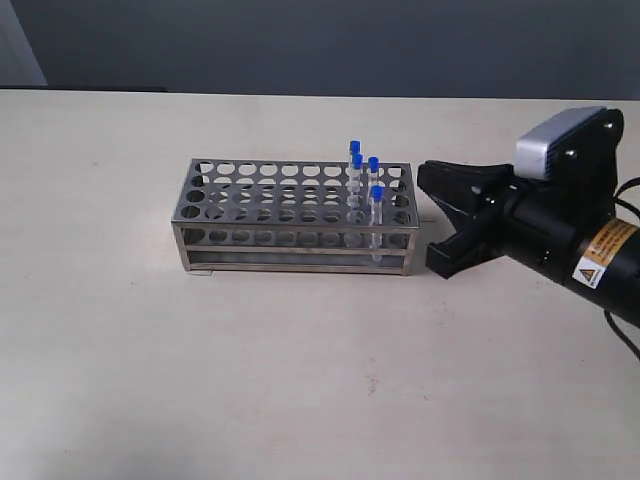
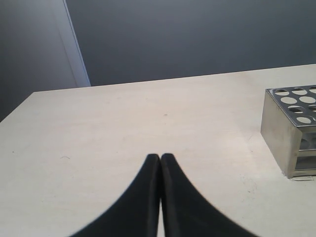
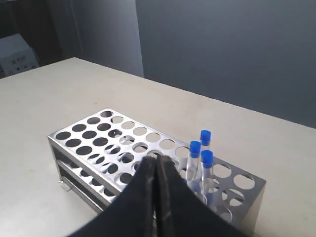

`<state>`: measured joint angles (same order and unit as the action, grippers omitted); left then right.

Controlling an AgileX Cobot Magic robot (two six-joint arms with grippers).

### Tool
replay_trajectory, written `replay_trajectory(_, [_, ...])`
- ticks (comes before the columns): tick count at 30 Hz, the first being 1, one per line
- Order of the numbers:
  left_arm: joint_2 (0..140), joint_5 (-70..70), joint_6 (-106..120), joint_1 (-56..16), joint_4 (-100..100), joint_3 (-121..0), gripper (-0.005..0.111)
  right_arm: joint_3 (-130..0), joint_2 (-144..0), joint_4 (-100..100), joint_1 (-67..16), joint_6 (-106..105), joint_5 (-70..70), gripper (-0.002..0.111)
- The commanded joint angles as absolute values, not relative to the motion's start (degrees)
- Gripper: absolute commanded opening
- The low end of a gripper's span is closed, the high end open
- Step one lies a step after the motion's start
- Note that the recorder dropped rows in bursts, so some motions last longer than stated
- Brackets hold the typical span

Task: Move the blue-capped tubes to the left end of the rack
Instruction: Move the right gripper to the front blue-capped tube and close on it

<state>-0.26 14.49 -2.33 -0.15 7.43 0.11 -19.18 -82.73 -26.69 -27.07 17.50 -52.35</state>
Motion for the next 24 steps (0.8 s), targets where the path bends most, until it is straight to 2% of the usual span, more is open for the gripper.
replay_trajectory(1, [0.0,13.7,-2.3,-0.5,7.6,0.0,0.000,-19.3,-88.6,-27.3,-27.1,14.4,-55.8,0.008])
replay_trajectory(2, [0.0,13.7,-2.3,-0.5,7.6,0.0,0.000,-19.3,-89.8,-28.1,-27.1,13.2,-55.9,0.014])
replay_trajectory(3, [0.0,13.7,-2.3,-0.5,7.6,0.0,0.000,-19.3,-91.8,-29.4,-27.1,12.3,-56.5,0.027])
replay_trajectory(4, [0.0,13.7,-2.3,-0.5,7.6,0.0,0.000,-19.3,-92.6,-29.7,-27.1,12.2,-57.1,0.032])
replay_trajectory(5, [0.0,13.7,-2.3,-0.5,7.6,0.0,0.000,-19.3,-94.2,-30.0,-27.1,11.5,-59.2,0.043])
replay_trajectory(7, [0.0,13.7,-2.3,-0.5,7.6,0.0,0.000,-19.5,-96.1,-28.1,-27.1,9.4,-61.5,0.050])
replay_trajectory(13, [0.0,13.7,-2.3,-0.5,7.6,0.0,0.000,-26.4,-101.9,-27.5,-27.1,9.2,-61.2,0.050])
replay_trajectory(24, [0.0,13.7,-2.3,-0.5,7.6,0.0,0.000,-29.2,-105.8,-26.7,-27.1,9.2,-61.4,0.050])
